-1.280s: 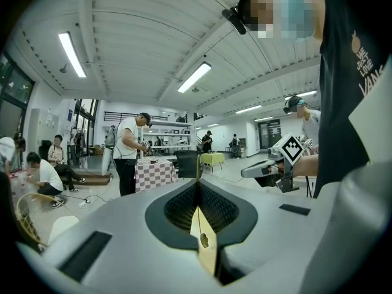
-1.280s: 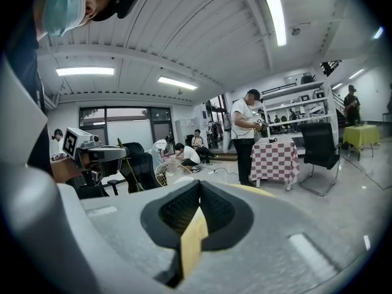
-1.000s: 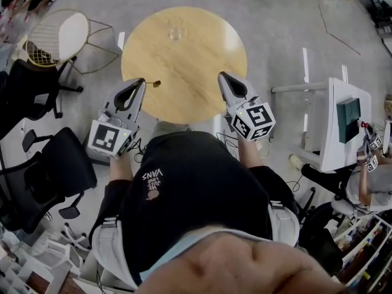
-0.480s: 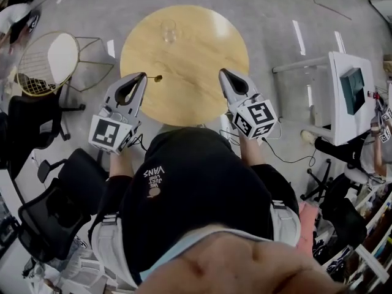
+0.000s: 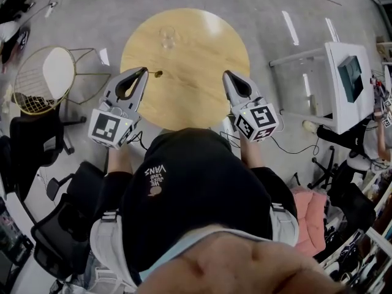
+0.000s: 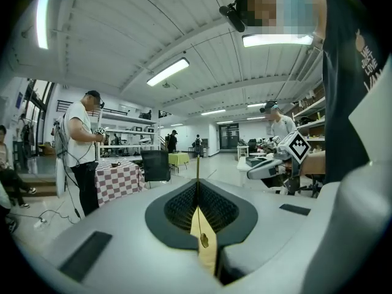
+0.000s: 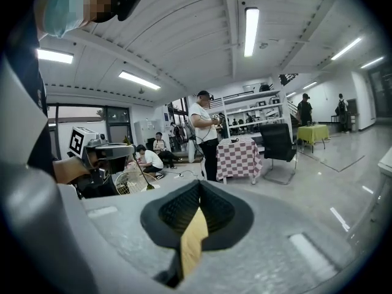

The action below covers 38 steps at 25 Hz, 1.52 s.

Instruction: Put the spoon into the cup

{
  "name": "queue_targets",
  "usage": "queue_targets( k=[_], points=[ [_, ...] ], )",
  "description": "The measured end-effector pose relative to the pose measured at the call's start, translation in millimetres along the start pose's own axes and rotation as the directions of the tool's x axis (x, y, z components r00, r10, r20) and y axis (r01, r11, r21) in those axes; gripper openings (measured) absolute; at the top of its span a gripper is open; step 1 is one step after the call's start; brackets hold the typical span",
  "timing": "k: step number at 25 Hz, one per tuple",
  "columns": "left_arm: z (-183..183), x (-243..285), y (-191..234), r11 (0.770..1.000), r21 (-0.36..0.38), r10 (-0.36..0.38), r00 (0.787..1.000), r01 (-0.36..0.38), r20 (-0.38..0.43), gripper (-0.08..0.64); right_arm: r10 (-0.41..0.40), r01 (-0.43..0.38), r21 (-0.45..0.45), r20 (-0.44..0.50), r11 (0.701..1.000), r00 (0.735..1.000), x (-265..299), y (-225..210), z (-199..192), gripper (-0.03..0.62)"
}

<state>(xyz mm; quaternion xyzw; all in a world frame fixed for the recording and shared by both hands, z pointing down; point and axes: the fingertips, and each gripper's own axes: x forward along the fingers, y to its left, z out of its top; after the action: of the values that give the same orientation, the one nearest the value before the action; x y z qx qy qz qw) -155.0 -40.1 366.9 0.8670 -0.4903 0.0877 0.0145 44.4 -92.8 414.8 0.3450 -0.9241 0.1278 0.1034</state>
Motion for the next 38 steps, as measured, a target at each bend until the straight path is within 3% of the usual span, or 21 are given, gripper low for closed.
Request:
queue_targets(
  k=[14, 38],
  points=[
    [-4.4, 42.2, 44.9, 0.998, 0.021, -0.065, 0.998, 0.065, 0.005, 0.011, -0.099, 0.099, 0.037, -0.009, 0.994, 0.995, 8.9, -13.2, -4.4, -0.002],
    [-19.0, 120.7, 77.0, 0.985, 0.100, -0.137, 0.990, 0.139, -0.030, 0.011, -0.178, 0.182, 0.076, -0.058, 0.980, 0.982, 8.2, -23.8, -20.2, -0.002]
  ],
)
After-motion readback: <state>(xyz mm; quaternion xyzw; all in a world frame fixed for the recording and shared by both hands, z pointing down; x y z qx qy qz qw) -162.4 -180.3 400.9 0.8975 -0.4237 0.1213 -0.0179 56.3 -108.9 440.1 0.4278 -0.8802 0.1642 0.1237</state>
